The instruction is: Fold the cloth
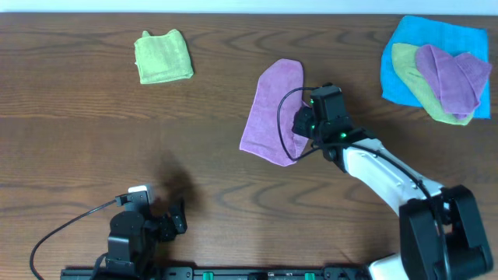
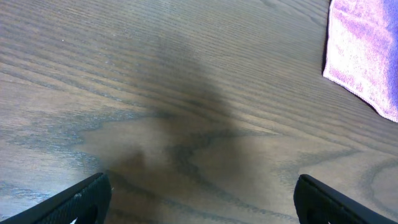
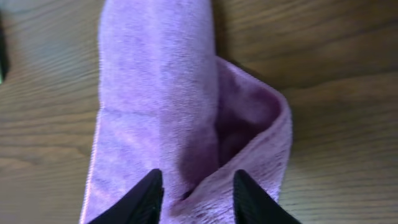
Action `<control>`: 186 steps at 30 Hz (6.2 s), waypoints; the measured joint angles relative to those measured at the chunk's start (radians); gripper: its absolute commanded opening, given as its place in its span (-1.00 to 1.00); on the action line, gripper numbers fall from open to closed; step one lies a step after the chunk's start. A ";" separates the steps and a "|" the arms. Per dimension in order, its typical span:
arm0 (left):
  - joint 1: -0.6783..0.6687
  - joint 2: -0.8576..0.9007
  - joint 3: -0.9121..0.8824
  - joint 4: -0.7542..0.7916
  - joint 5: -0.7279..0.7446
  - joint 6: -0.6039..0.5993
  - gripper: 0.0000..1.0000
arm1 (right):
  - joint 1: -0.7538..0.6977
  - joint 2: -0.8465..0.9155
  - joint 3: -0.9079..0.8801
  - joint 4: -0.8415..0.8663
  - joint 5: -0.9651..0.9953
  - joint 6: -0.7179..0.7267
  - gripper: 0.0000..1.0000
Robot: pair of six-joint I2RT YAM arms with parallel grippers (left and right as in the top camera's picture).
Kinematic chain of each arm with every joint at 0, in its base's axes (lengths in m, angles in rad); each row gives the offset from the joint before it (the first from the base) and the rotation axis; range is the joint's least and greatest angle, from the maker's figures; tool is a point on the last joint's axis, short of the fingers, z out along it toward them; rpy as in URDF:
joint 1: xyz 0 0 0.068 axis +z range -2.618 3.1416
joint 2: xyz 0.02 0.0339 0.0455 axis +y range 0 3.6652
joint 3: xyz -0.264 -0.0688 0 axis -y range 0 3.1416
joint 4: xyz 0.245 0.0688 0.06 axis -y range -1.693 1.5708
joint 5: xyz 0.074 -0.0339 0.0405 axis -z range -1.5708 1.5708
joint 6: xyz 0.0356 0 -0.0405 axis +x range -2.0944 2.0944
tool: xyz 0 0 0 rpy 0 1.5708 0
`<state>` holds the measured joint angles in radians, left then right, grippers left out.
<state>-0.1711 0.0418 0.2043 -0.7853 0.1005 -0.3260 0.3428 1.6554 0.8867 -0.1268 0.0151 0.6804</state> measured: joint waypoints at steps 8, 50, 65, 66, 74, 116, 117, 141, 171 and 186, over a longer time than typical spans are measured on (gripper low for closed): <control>0.000 0.000 0.000 0.000 0.000 0.000 0.90 | -0.012 0.033 0.000 0.011 0.003 0.063 -0.97; 0.000 0.000 0.000 0.000 0.000 0.000 0.90 | -0.081 -0.108 -0.006 -0.740 0.120 0.063 0.98; 0.000 0.000 0.000 0.000 0.000 0.000 0.90 | -0.081 -0.109 -0.006 -0.705 -0.245 -0.350 0.99; 0.000 0.000 0.000 0.000 0.000 0.000 0.90 | -0.081 -0.109 -0.006 -0.704 -0.250 -0.353 0.99; 0.001 0.000 -0.018 0.161 0.098 -0.237 0.90 | -0.081 -0.109 -0.006 -0.666 -0.271 -0.360 0.98; -0.289 1.694 0.682 0.568 0.489 -0.084 0.91 | -0.082 -0.117 -0.007 -0.687 -0.336 -0.333 0.99; -0.290 1.715 0.692 0.575 0.489 -0.084 0.91 | -0.082 -0.117 -0.007 -0.687 -0.337 -0.338 0.99; -0.358 1.832 0.784 0.724 0.516 -0.115 0.91 | -0.082 -0.117 -0.007 -0.670 -0.324 -0.399 0.98; -0.379 1.802 0.834 0.457 0.362 -0.050 0.91 | -0.084 -0.318 -0.007 -0.802 0.153 0.125 0.91; -0.379 1.802 0.835 0.448 0.363 -0.046 0.90 | -0.085 -0.343 -0.208 -0.586 0.055 0.545 0.36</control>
<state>-0.5499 1.8439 1.0397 -0.3370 0.4633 -0.3721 0.2573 1.3121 0.6792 -0.7132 0.0700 1.2255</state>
